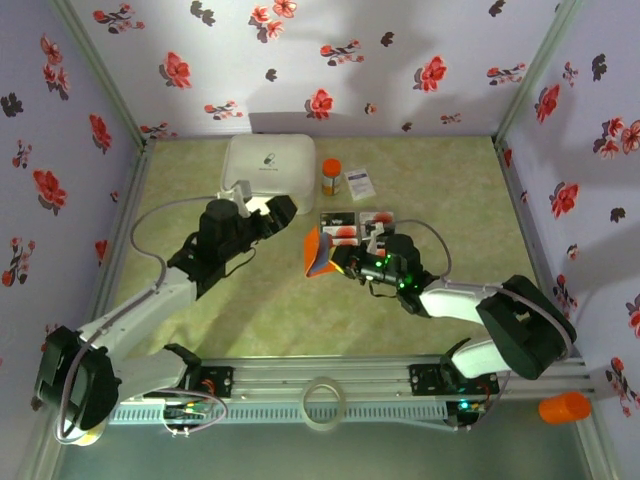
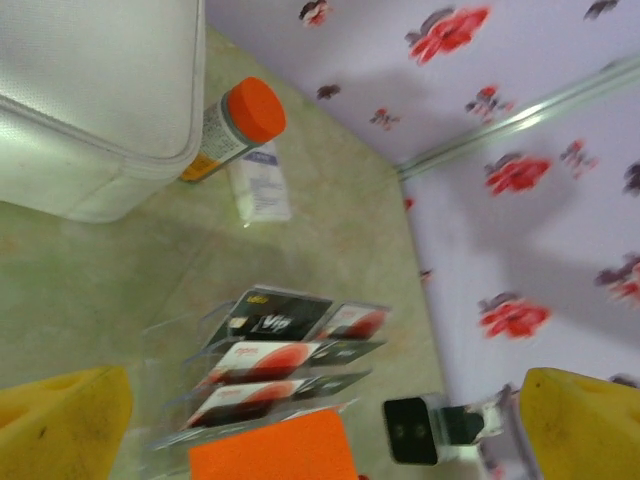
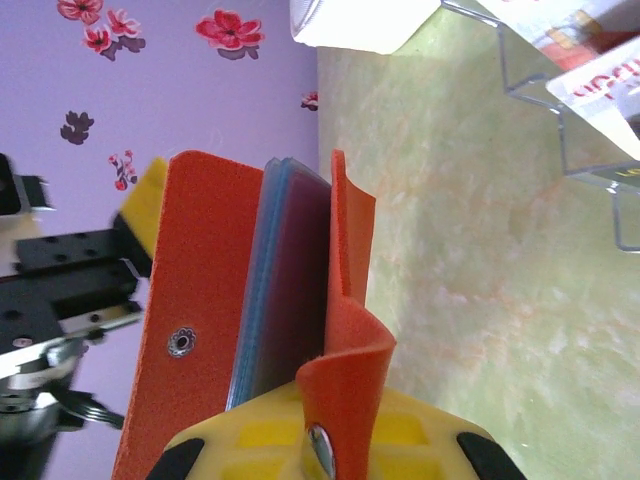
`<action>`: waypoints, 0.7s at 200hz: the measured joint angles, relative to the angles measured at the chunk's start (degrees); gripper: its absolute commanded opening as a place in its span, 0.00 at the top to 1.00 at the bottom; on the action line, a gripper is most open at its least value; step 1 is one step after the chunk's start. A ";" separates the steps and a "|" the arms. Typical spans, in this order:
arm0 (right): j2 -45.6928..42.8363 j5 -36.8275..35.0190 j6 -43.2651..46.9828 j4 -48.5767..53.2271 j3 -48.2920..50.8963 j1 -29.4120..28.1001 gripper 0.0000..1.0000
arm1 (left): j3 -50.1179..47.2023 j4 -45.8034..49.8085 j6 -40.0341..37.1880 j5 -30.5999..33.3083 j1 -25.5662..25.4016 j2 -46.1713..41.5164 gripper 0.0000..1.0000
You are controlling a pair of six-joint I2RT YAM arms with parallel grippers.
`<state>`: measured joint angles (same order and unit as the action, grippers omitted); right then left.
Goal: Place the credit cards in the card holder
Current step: Open the card holder at the bottom-center of the table.
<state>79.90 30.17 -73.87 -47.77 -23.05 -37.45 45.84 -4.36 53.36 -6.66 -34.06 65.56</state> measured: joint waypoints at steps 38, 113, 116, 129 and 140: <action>0.00 -0.72 0.39 -1.18 2.47 -0.37 1.00 | 11.56 17.53 -10.36 2.62 -4.48 7.23 0.00; 0.83 -2.80 0.42 -2.99 5.35 -1.99 1.00 | 23.28 34.49 -20.83 12.33 -15.43 19.69 0.00; 0.94 -2.82 0.42 -3.17 5.35 -2.03 1.00 | 23.41 34.86 -21.03 12.79 -15.72 19.93 0.00; 1.51 -3.13 0.42 -4.17 5.44 -2.27 1.00 | 23.47 36.37 -21.38 14.67 -16.70 20.76 0.00; 2.05 -3.23 0.42 -4.94 5.55 -2.32 1.00 | 23.32 37.42 -21.49 15.76 -17.00 20.90 0.00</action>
<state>81.95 26.94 -73.45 -52.71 -17.50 -39.77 69.17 33.06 31.88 9.10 -51.07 86.46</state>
